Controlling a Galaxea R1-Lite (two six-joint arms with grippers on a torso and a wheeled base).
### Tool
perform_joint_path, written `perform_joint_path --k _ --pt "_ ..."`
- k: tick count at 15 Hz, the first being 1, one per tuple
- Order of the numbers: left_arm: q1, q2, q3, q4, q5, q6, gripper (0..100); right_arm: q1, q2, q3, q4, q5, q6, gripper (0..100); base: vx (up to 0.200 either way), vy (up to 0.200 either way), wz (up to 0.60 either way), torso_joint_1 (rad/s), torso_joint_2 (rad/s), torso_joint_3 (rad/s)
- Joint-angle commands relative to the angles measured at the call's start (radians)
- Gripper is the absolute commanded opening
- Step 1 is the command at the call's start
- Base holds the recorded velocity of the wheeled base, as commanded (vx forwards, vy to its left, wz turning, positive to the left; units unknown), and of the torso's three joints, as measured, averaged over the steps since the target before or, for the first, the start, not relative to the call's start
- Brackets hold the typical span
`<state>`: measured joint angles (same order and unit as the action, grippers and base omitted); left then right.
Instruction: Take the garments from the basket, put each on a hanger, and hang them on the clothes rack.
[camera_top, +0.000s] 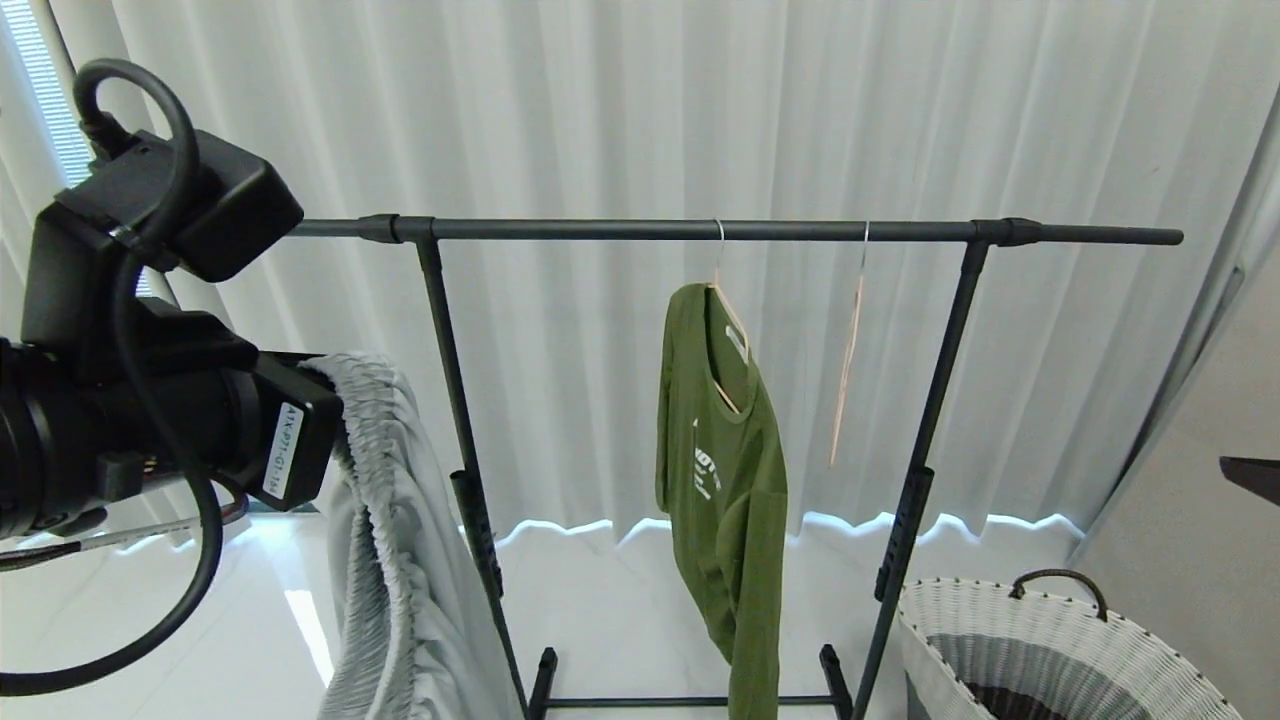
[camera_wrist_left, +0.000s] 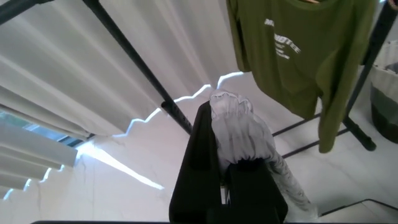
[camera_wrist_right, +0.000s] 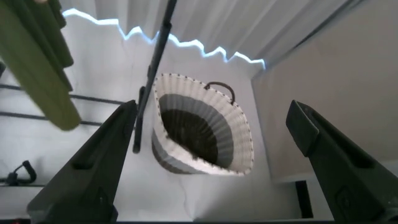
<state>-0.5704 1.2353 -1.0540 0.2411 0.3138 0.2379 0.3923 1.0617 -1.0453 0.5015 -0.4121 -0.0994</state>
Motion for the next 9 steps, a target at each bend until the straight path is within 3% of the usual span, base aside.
perform_joint_path --k 1,5,7,9 --pt "-0.002 0.001 0.0 0.0 0.001 -0.002 0 0.0 0.009 0.033 -0.018 0.001 0.0 100 0.2 0.0 0.0 0.012 0.01 0.002" --pt "0.0 0.001 0.0 0.0 0.001 -0.005 0 0.0 0.011 0.048 -0.032 0.049 0.007 100 0.2 0.0 0.0 0.0 0.0 0.005" --pt "0.0 0.001 0.002 0.0 0.001 -0.006 0 0.0 0.014 0.05 -0.032 0.099 0.049 100 0.2 0.0 0.0 0.0 0.0 0.002" --pt "0.0 0.001 0.003 0.0 0.001 -0.006 0 0.0 0.03 0.056 -0.034 0.104 0.101 100 0.2 0.0 0.0 0.0 0.0 0.002"
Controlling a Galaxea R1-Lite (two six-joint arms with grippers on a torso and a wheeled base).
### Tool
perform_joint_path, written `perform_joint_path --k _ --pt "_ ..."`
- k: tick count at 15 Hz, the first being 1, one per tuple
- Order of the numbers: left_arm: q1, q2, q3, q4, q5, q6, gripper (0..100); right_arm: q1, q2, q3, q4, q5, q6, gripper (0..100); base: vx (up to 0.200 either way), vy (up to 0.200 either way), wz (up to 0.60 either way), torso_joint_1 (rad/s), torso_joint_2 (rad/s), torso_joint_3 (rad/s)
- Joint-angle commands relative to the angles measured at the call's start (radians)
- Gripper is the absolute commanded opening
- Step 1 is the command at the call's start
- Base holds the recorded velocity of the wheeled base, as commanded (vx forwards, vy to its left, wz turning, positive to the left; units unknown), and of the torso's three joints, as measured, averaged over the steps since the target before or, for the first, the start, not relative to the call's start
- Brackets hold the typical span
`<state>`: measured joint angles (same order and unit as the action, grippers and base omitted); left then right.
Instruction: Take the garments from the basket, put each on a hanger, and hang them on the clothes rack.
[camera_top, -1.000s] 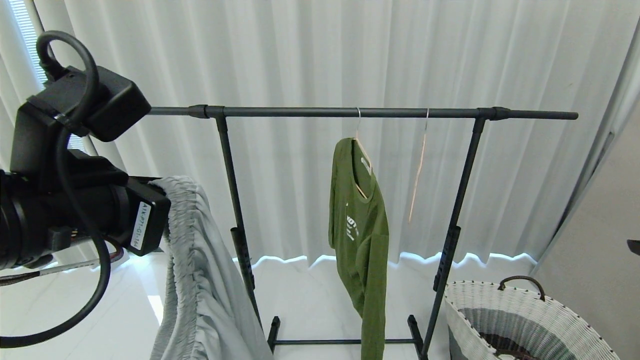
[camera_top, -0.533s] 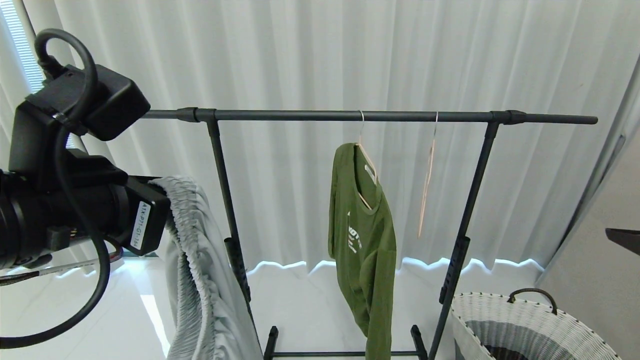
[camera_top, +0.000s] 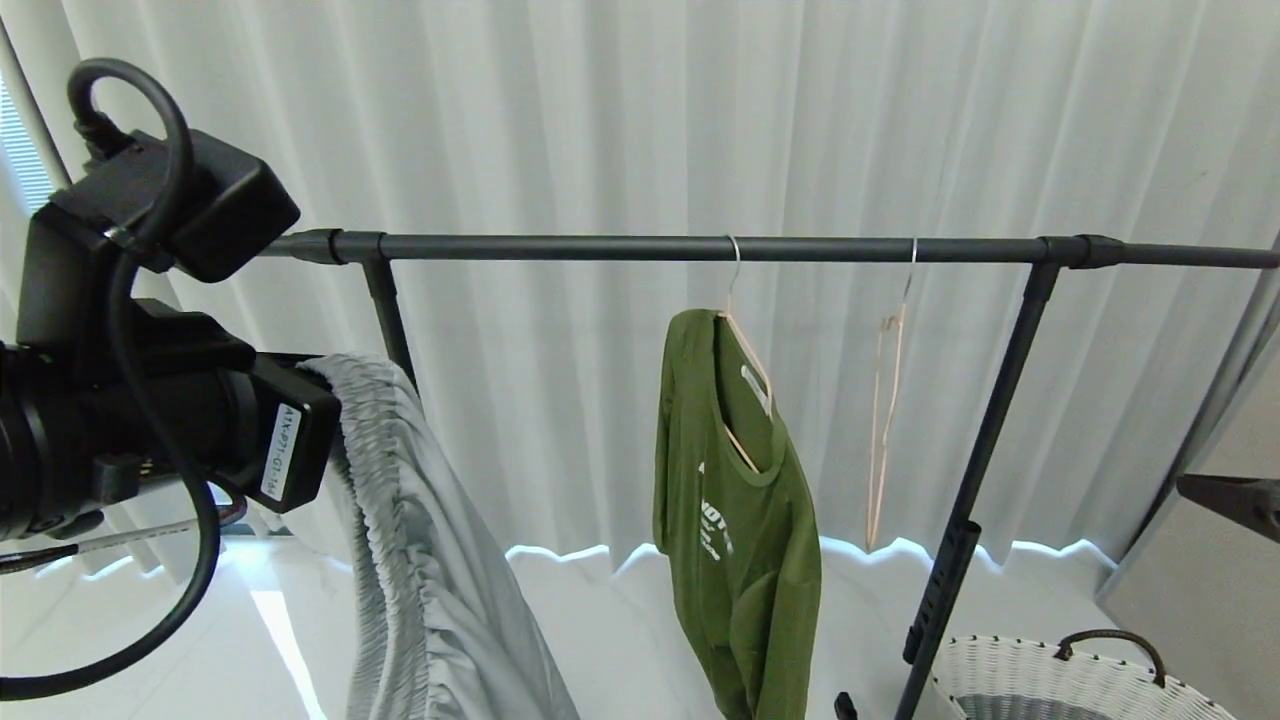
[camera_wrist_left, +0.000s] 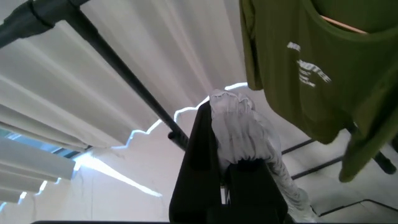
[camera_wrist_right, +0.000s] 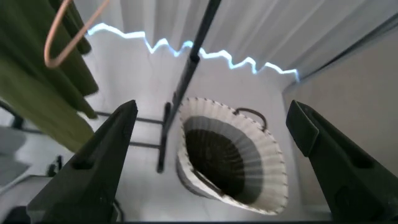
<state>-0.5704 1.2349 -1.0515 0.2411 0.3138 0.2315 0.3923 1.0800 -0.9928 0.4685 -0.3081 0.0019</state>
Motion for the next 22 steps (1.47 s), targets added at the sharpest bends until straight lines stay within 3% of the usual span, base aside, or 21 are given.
perform_joint_path --k 1,5,9,14,22 --pt "0.0 0.001 0.001 0.0 0.001 0.0 0 0.0 0.02 0.003 -0.005 0.001 0.021 100 0.2 0.0 0.0 -0.002 0.01 0.007" --pt "-0.005 0.0 0.015 0.0 -0.001 0.005 0 0.017 0.087 0.062 -0.159 0.02 0.081 100 0.1 0.0 0.0 0.002 0.0 0.001" --pt "-0.006 -0.006 0.016 0.0 -0.001 0.005 0 0.1 0.178 0.094 -0.297 0.018 0.121 100 0.0 0.0 0.0 0.0 0.0 0.0" --pt "-0.006 -0.006 0.015 0.0 -0.001 0.005 0 0.151 0.284 0.094 -0.38 0.018 0.199 100 0.0 0.0 0.0 0.0 0.0 0.0" --pt "-0.006 -0.017 0.021 0.0 0.001 0.005 0 0.168 0.397 0.092 -0.422 0.017 0.24 100 0.0 0.0 0.0 0.0 0.0 0.0"
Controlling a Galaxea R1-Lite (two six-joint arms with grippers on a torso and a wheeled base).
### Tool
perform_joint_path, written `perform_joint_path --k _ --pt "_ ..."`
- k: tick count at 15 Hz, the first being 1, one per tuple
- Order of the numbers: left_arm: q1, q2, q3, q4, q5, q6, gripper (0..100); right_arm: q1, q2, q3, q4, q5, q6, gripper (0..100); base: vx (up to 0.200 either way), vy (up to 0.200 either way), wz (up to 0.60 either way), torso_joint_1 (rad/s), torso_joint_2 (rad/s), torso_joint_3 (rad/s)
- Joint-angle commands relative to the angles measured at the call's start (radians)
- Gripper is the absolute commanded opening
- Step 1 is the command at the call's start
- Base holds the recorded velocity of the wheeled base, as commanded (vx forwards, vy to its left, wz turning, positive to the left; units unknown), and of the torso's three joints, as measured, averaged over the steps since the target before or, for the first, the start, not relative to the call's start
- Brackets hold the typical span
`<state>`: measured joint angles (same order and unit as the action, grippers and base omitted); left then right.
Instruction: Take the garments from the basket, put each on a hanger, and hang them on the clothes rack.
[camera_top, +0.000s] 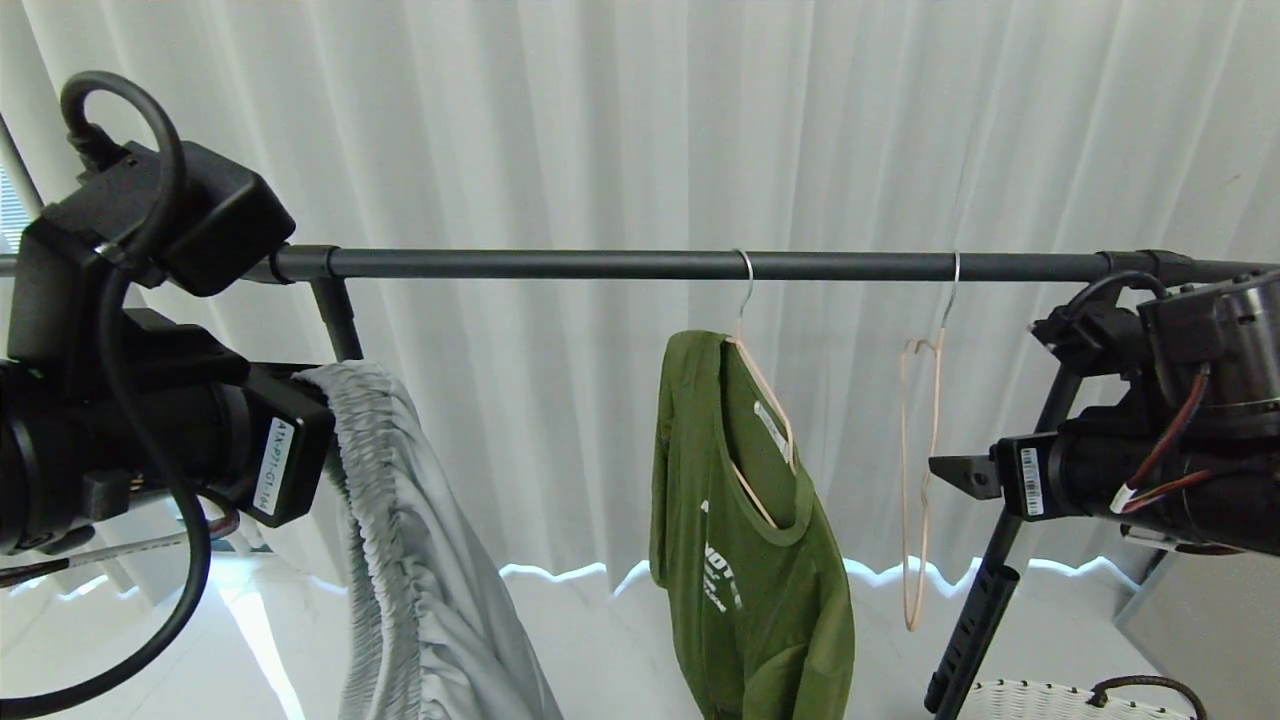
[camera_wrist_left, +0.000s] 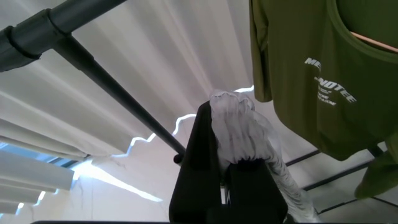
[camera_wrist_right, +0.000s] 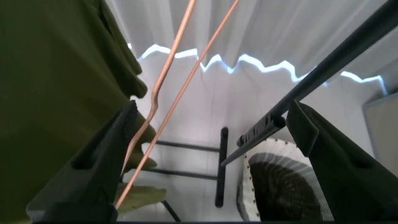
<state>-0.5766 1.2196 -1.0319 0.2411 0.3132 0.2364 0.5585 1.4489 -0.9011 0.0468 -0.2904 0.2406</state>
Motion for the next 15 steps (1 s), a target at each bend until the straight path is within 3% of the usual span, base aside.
perform_joint_path --k 1,15 --pt "0.0 -0.002 0.001 0.0 0.001 0.0 0 0.001 0.044 0.001 -0.001 -0.003 0.012 100 0.0 0.0 0.0 0.0 0.0 0.0" --pt "0.0 -0.038 0.029 0.0 0.001 0.0 0 -0.02 0.067 0.004 0.005 -0.006 0.022 100 0.0 0.0 0.0 0.0 0.0 0.0"
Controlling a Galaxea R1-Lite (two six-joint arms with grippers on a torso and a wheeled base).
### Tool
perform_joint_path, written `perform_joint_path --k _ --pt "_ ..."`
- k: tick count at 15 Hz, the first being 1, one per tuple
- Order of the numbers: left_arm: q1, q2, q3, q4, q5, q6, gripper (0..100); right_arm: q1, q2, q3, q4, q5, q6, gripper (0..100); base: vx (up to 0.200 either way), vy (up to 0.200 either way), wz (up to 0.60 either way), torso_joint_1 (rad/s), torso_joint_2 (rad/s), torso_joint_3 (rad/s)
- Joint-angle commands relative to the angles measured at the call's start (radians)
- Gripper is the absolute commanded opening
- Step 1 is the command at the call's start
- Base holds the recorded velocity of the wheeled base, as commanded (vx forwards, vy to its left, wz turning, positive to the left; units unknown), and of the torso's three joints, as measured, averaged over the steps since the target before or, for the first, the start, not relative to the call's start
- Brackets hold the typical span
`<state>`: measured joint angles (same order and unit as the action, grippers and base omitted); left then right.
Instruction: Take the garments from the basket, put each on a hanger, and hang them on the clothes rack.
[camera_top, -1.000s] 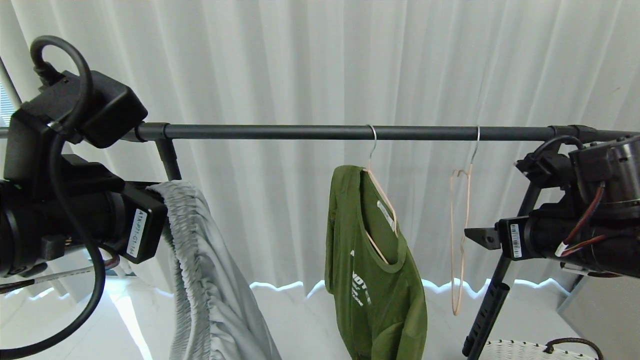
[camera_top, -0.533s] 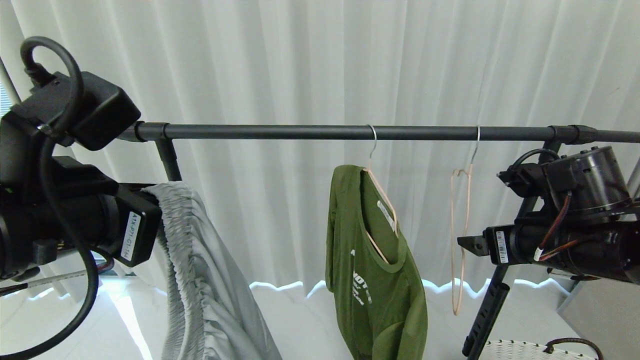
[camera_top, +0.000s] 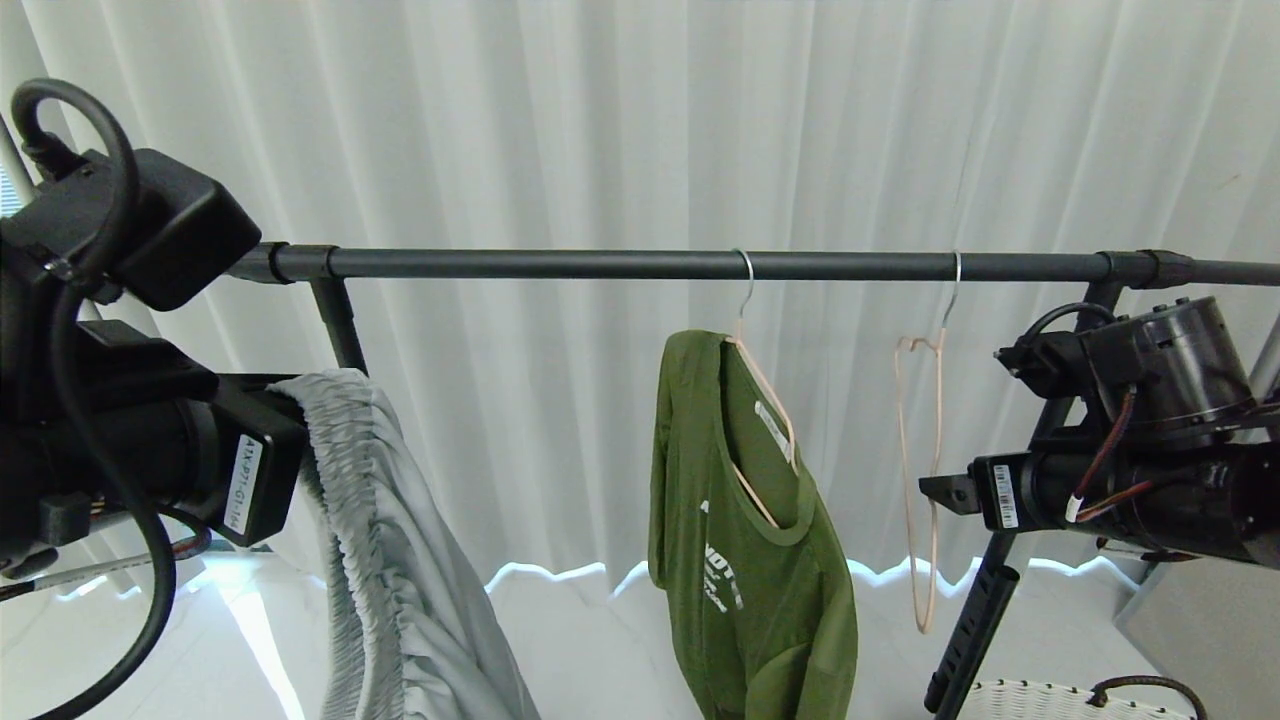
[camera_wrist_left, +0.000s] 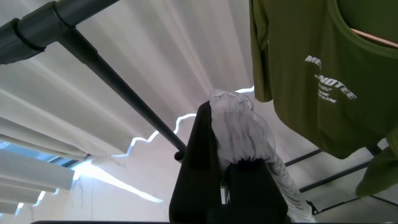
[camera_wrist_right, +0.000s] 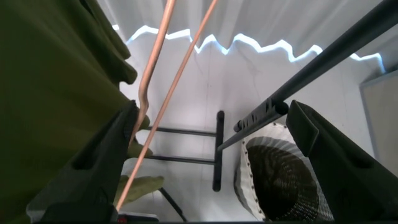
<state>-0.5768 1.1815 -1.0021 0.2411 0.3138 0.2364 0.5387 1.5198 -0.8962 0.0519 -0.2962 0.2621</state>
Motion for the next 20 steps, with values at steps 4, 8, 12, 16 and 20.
perform_joint_path --k 4,8,12,16,20 --pt "0.0 0.001 0.0 0.0 0.001 -0.002 0 0.001 -0.003 -0.001 0.0 0.0 -0.001 100 0.0 0.0 0.0 0.0 0.0 0.0" --pt "0.0 0.001 0.004 0.0 0.001 -0.005 0 0.006 0.011 -0.007 0.002 0.0 -0.001 100 0.0 0.0 0.0 0.0 0.0 0.0" --pt "0.0 0.0 0.027 -0.031 0.001 -0.006 0 0.01 0.059 -0.021 -0.001 -0.004 0.052 100 0.0 0.0 0.0 0.0 0.0 0.0" --pt "0.0 0.0 0.056 -0.082 0.001 -0.005 0 0.038 0.123 -0.059 0.008 -0.074 0.163 100 0.0 0.0 0.0 0.0 0.0 0.0" --pt "0.0 0.0 0.056 -0.083 0.001 -0.005 0 0.038 0.149 -0.084 0.008 -0.093 0.178 100 0.0 0.0 0.0 0.0 0.0 0.0"
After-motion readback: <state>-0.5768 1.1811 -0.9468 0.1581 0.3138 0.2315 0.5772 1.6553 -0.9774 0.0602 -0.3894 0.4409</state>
